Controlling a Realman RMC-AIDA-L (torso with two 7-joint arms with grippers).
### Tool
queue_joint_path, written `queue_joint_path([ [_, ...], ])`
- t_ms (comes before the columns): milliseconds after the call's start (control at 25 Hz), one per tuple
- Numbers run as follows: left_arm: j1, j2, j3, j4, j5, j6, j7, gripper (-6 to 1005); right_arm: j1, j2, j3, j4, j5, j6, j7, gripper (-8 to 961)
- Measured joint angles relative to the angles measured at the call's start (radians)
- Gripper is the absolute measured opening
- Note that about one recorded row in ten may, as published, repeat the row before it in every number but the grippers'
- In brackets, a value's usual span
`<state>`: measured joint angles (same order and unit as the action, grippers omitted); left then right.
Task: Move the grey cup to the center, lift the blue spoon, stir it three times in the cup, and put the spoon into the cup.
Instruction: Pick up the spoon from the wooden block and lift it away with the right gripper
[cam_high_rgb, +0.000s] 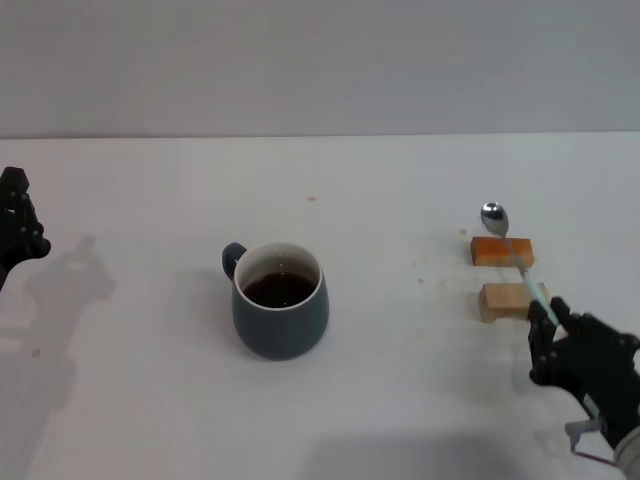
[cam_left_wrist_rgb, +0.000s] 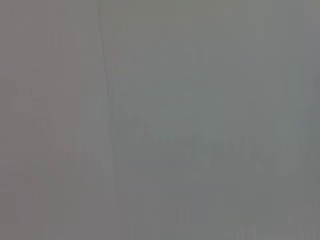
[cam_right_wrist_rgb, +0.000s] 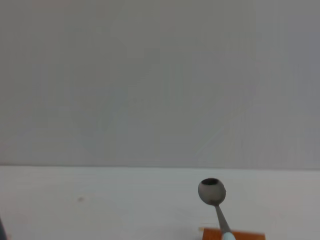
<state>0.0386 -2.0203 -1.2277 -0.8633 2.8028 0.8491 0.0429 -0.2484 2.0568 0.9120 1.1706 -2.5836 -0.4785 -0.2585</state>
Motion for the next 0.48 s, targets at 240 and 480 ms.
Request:
queue_joint_path([
  [240,0.000,-0.005,-0.017,0.000,0.000,-0.026,0.000,-2,-0.133,-0.003,0.100,0.335,-0.002,0.255,-0.173,158],
  [480,0.000,-0.023,-0.067,0.000,0.000,-0.075,0.000,-2,-0.184,-0.004,0.182,0.586,-0.004,0.475,-0.290,158],
])
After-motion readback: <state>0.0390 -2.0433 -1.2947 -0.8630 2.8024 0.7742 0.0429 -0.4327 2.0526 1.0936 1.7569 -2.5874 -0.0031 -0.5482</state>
